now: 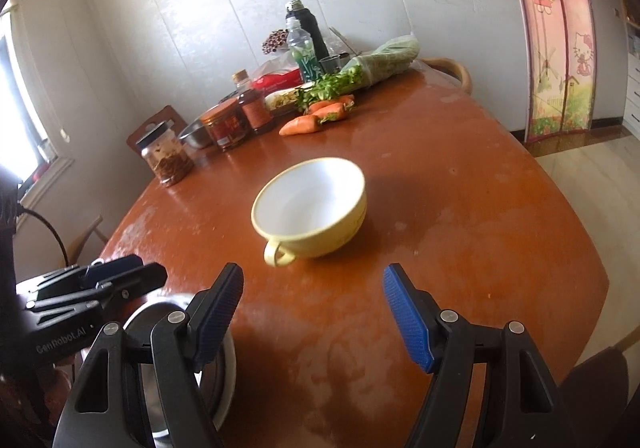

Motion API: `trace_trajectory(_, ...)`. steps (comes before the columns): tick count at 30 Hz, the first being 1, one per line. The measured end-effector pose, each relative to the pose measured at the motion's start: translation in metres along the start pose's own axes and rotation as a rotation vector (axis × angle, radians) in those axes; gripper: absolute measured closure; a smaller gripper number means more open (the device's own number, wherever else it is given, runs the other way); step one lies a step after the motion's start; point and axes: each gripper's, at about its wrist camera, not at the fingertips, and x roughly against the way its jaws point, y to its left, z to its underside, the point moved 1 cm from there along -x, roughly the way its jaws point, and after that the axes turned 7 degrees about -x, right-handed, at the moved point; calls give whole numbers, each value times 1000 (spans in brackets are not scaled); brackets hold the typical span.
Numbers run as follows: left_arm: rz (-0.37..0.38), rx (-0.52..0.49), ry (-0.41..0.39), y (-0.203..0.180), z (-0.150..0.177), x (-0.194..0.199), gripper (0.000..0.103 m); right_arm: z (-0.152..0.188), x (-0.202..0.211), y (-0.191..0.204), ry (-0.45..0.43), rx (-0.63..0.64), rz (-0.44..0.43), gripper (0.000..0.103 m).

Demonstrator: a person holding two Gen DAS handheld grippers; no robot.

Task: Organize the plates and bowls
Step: 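Move the left gripper to the white yellow-rimmed bowl and grasp its rim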

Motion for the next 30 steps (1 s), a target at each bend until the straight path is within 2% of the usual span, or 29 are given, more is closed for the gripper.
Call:
trace_trajectory(12,-16,-15,24,11,-46,-9,58,-52,-3,10,-24,-22,-2,29)
trace_trajectory(18,14,-56,44,7,-68,-22,53,-69,-10,5,-25,-49,-6,29)
trace_trajectory(22,53,-74,86,3,-78,-49,53,-71,-31,-7,13,-78,11,29)
trace_trajectory(28,70,-78,174,0,-79,-91,53,-60,-70,-19,106,-92,25,29)
trace_trajectory(30,64,-73,194,1,-79,-102,53,-57,-79,-21,127,-93,24,39)
